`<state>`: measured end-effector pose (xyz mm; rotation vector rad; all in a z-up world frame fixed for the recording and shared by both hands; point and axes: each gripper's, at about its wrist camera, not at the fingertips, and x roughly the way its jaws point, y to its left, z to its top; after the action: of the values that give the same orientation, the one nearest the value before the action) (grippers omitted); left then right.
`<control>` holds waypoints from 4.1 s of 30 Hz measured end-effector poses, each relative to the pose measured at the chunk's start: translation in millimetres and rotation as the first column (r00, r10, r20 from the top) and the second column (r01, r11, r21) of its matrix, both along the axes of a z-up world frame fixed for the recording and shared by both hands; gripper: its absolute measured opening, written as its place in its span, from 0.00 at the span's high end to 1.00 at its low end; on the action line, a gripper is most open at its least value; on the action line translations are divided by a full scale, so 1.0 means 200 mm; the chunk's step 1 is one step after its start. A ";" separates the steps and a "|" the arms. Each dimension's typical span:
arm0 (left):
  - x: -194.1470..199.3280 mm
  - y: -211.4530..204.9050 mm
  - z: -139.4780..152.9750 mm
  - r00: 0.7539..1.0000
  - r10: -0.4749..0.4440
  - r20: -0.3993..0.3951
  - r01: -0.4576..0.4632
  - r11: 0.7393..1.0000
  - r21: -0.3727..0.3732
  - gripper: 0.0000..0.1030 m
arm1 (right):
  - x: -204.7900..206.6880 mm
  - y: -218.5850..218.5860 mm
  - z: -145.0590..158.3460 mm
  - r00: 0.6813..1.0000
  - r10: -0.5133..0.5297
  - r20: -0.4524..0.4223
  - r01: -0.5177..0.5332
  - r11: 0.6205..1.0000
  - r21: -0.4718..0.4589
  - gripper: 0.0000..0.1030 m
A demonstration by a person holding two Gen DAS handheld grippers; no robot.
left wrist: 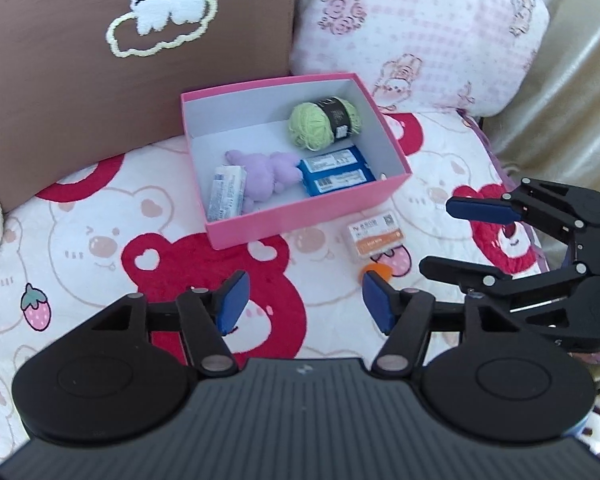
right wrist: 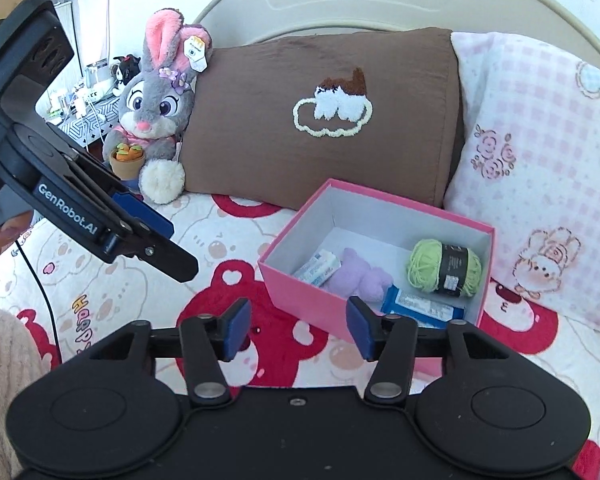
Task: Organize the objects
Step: 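Withdraw the left tool from the box and raise it above the quilt, then lower the open left tool toward the orange makeup sponge, then close the left tool fingers on the orange sponge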
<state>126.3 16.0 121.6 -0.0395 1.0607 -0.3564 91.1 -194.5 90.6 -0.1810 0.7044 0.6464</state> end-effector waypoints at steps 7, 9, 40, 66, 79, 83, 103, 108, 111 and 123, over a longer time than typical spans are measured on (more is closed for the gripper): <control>-0.08 -0.04 -0.05 0.999 -0.039 -0.013 0.038 0.998 -0.058 0.34 | -0.11 -0.07 -0.04 0.999 -0.021 -0.029 0.021 1.000 -0.020 0.32; -0.10 -0.05 -0.06 0.999 -0.043 -0.020 0.041 0.997 -0.058 0.32 | -0.14 -0.10 -0.05 0.999 -0.032 -0.029 0.031 0.999 -0.013 0.29; -0.17 -0.24 -0.37 1.000 -0.015 0.000 0.015 0.994 -0.106 0.12 | -0.36 -0.15 -0.32 0.995 -0.066 0.079 0.065 0.998 0.009 0.11; 0.02 -0.37 -0.84 0.997 -0.041 0.064 0.048 0.992 -0.116 0.12 | -0.09 -0.11 -0.87 0.987 -0.150 -0.064 0.143 0.984 -0.105 0.11; 0.13 -0.41 -1.11 0.999 -0.044 0.022 0.048 0.974 -0.221 0.13 | 0.00 -0.22 -1.06 0.968 -0.246 -0.041 0.242 0.967 -0.084 0.11; 0.15 -0.42 -1.17 0.999 -0.042 0.017 0.045 0.967 -0.250 0.13 | 0.02 -0.22 -1.09 0.968 -0.244 -0.054 0.241 0.968 -0.067 0.11; 0.18 -0.49 -1.30 0.998 -0.014 0.069 0.036 0.943 -0.330 0.45 | 0.07 -0.23 -1.24 0.956 -0.284 -0.069 0.284 0.959 -0.004 0.10; 0.16 -0.51 -1.28 0.994 -0.044 0.100 0.073 0.946 -0.317 0.57 | 0.11 -0.23 -1.19 0.952 -0.287 -0.107 0.291 0.956 0.021 0.17; 0.15 -0.52 -1.27 0.993 -0.069 0.100 0.099 0.941 -0.325 0.65 | 0.10 -0.22 -1.19 0.957 -0.274 -0.095 0.275 0.961 0.001 0.29; 0.12 -0.53 -1.26 0.992 -0.112 0.066 0.127 0.941 -0.314 0.65 | 0.06 -0.18 -1.13 0.967 -0.255 -0.028 0.253 0.966 -0.049 0.42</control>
<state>151.1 -90.4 -129.8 -0.2544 0.9525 -0.6339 102.9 -230.3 -135.5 -0.1184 0.7608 0.3892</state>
